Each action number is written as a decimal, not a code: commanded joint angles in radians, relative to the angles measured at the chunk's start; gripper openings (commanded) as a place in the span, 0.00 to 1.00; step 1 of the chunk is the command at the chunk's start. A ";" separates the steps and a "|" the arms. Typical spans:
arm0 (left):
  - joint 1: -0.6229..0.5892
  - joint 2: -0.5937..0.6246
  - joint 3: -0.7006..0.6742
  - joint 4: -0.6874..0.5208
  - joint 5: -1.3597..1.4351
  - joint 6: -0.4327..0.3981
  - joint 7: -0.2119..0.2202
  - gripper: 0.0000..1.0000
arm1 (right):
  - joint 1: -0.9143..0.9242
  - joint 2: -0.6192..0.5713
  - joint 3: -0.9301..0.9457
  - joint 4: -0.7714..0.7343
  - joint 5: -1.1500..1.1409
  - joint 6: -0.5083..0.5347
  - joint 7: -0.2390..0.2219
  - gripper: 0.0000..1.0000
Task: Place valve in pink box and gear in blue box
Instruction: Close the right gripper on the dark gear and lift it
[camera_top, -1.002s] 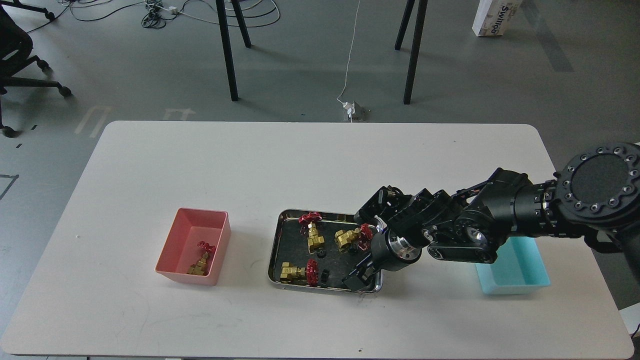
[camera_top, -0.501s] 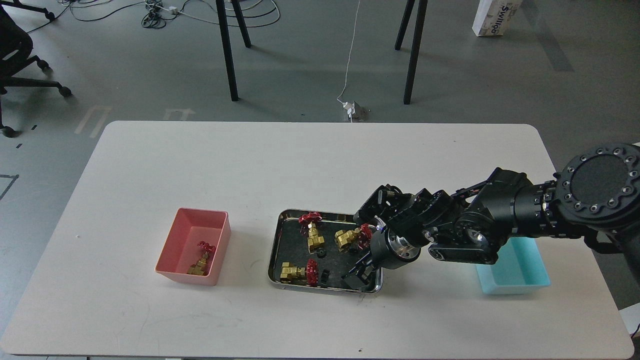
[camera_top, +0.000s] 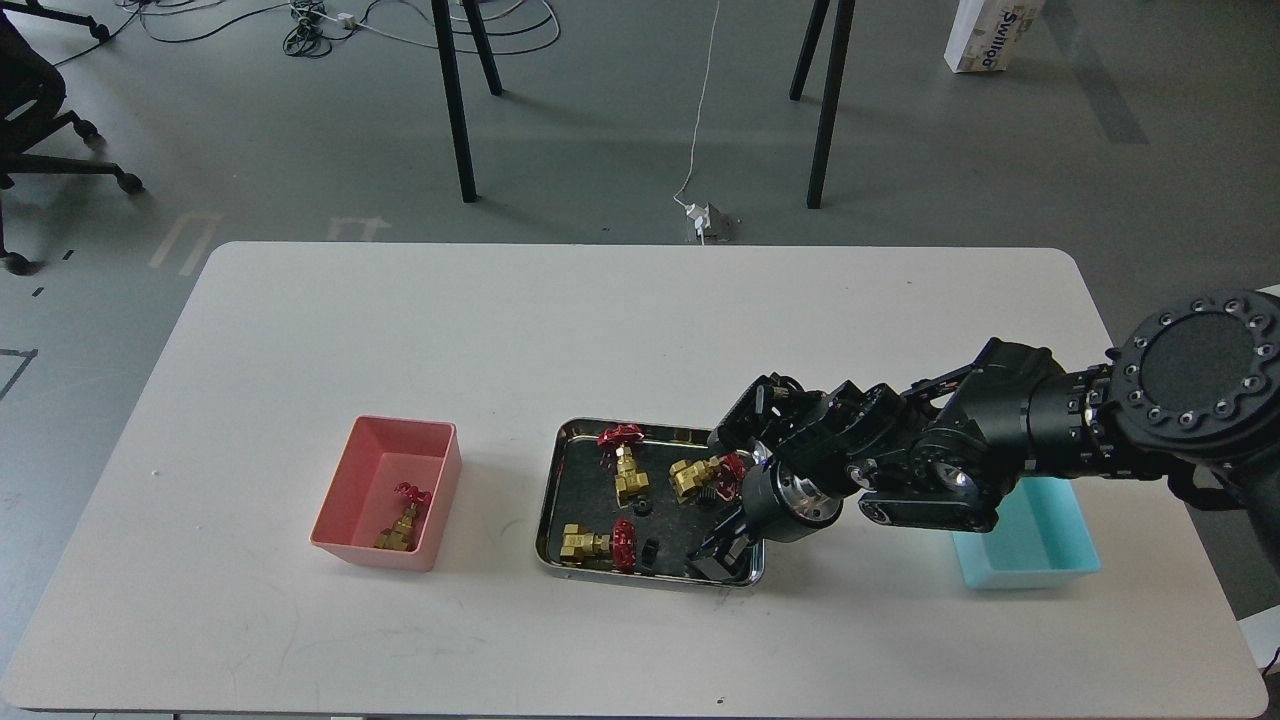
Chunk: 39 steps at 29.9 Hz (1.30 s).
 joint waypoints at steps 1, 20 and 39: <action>0.001 0.000 -0.008 0.000 0.000 0.000 0.000 0.94 | 0.000 0.000 0.000 0.000 0.000 0.002 0.000 0.55; 0.000 0.001 -0.012 0.000 -0.003 -0.001 0.000 0.94 | 0.002 0.000 0.000 0.000 -0.003 0.002 0.000 0.41; 0.000 0.001 -0.012 0.000 -0.003 0.000 -0.002 0.94 | 0.006 0.000 -0.002 0.002 -0.017 0.009 0.002 0.10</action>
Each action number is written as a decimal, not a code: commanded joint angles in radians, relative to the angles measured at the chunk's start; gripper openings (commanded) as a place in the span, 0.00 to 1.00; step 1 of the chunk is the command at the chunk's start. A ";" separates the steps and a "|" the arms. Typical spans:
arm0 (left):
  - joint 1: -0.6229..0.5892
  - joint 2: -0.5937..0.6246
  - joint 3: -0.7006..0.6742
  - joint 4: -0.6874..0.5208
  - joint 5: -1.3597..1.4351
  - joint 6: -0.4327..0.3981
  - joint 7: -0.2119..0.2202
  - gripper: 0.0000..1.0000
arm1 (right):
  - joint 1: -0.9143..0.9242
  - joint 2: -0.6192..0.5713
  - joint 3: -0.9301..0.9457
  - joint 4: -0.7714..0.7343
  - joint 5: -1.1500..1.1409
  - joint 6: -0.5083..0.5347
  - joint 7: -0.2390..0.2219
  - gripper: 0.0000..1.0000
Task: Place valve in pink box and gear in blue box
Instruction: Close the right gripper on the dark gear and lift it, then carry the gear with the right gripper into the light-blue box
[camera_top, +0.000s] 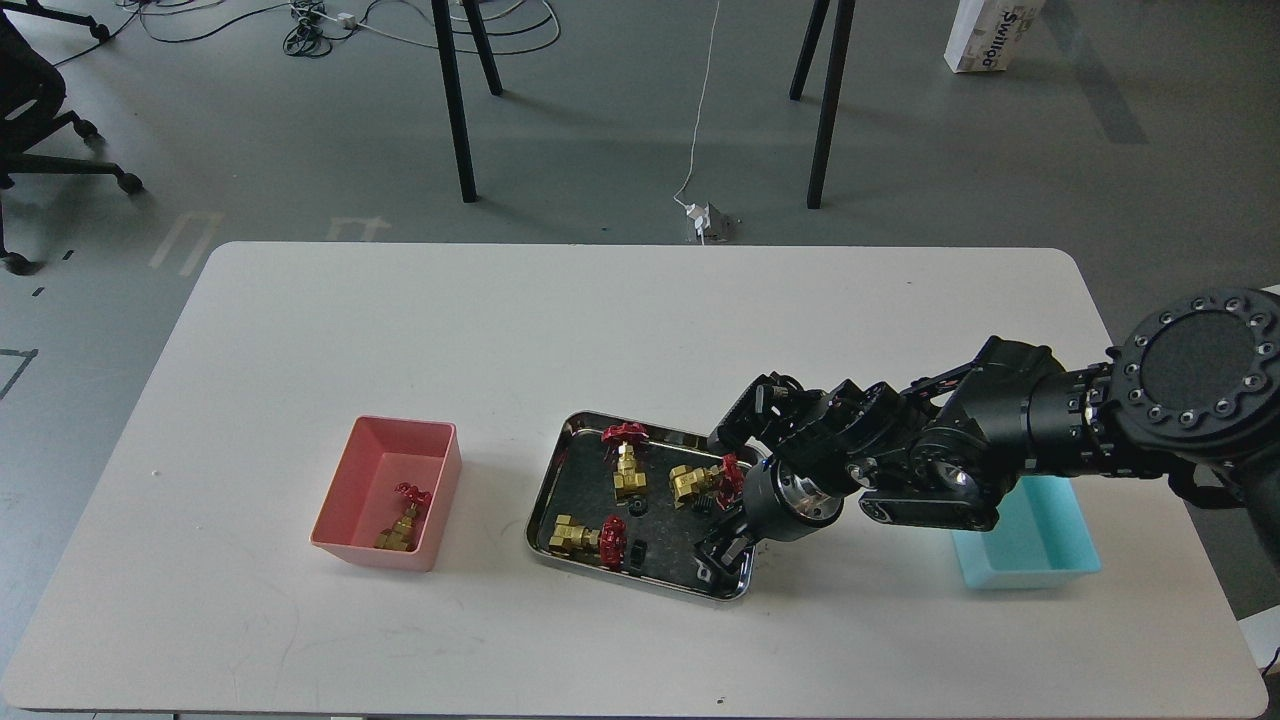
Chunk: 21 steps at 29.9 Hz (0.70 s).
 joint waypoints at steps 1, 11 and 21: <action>0.001 -0.002 0.000 0.000 0.000 0.000 -0.002 0.94 | 0.003 0.000 0.000 0.003 -0.004 0.007 0.001 0.07; 0.001 0.000 -0.006 0.002 -0.001 -0.001 0.000 0.94 | 0.056 0.000 0.014 0.012 0.014 0.010 0.013 0.06; 0.001 0.008 -0.006 0.002 -0.020 -0.001 0.000 0.94 | 0.221 0.000 0.069 0.167 0.111 0.010 0.016 0.07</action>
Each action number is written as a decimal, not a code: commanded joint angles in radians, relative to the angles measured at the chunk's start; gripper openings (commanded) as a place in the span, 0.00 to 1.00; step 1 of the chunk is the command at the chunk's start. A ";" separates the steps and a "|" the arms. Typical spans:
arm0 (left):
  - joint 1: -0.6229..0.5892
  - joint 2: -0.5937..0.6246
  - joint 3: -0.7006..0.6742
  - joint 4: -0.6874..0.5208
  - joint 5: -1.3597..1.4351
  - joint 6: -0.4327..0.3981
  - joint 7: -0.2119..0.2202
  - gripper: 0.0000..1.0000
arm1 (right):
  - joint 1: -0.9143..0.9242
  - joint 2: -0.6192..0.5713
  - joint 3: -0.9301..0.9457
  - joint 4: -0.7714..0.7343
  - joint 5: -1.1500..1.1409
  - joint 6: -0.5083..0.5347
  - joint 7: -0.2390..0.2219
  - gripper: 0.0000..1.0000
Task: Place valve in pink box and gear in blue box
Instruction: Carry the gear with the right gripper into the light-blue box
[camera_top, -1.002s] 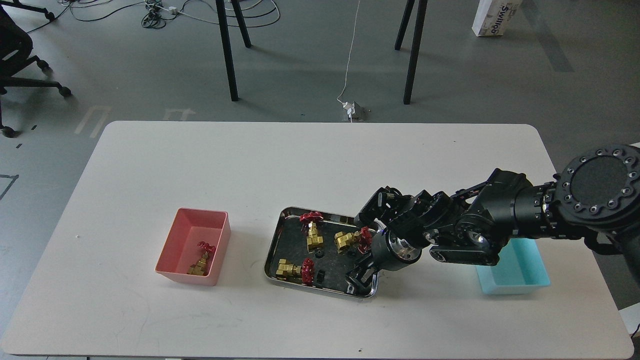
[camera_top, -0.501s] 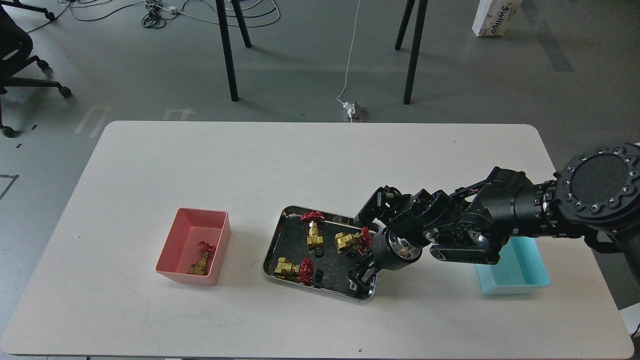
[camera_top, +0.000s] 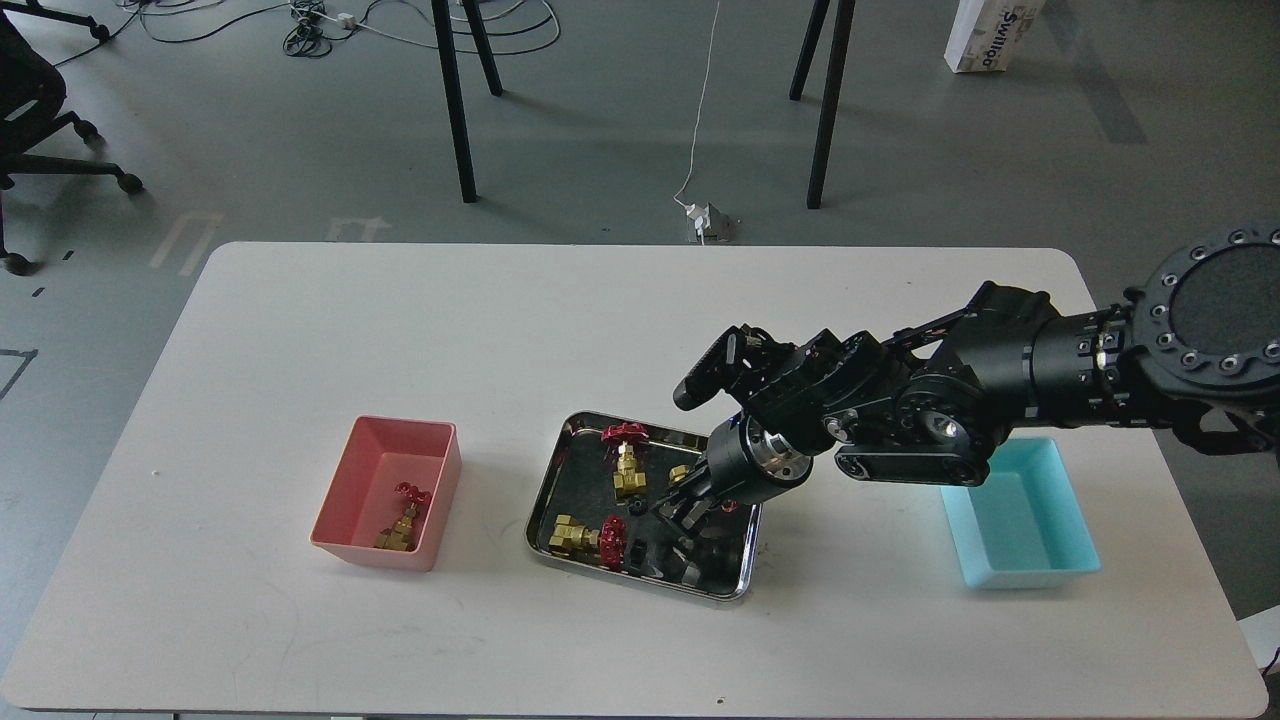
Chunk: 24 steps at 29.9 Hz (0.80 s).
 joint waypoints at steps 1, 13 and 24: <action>0.001 -0.001 0.000 0.000 -0.006 0.000 0.000 0.94 | 0.063 0.000 0.041 0.055 0.035 0.000 -0.003 0.07; 0.005 -0.010 0.014 0.000 -0.006 0.001 -0.001 0.94 | 0.054 -0.567 0.042 0.220 0.057 0.023 -0.013 0.08; 0.004 -0.018 0.017 -0.005 -0.004 -0.002 -0.001 0.94 | -0.122 -0.936 0.047 0.256 -0.001 0.054 -0.001 0.12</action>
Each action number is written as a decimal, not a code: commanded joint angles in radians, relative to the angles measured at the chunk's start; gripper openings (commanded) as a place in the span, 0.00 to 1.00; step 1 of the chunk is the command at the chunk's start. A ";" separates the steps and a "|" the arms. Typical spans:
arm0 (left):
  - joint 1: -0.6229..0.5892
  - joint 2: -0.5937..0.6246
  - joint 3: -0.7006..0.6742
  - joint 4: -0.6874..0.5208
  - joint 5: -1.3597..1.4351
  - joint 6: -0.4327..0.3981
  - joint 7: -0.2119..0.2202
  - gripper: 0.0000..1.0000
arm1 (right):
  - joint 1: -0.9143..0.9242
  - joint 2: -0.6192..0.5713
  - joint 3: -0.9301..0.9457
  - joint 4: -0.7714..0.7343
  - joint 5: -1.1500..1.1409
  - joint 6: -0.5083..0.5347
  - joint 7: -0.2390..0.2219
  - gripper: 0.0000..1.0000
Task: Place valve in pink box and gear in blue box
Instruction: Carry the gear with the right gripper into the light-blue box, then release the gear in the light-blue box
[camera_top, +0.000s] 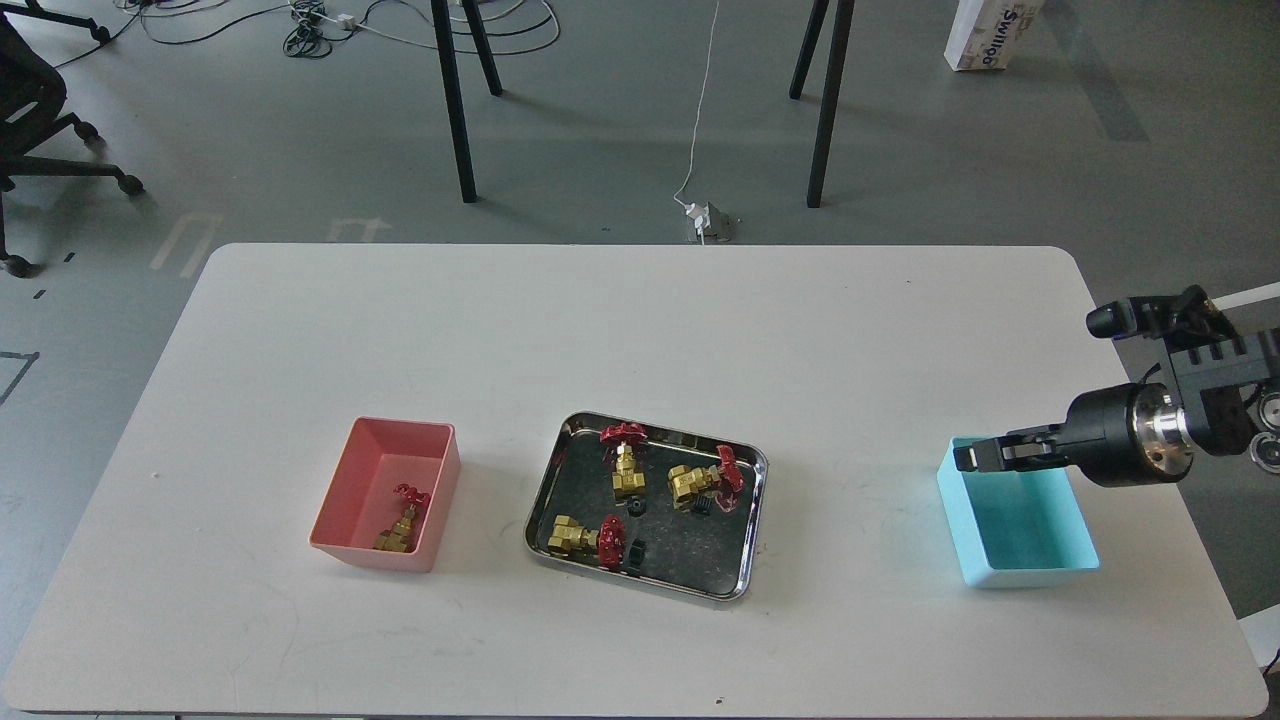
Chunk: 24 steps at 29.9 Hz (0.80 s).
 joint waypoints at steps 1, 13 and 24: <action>-0.001 0.003 0.000 -0.001 0.000 -0.005 -0.001 0.94 | -0.047 -0.054 0.014 -0.002 -0.021 -0.001 0.000 0.12; -0.001 0.007 0.000 -0.001 -0.001 -0.004 -0.001 0.94 | -0.080 -0.050 0.041 -0.071 -0.005 -0.021 -0.017 0.79; -0.005 -0.038 0.000 0.002 -0.015 -0.002 -0.001 0.94 | -0.120 -0.039 0.568 -0.144 0.397 -0.032 -0.058 0.92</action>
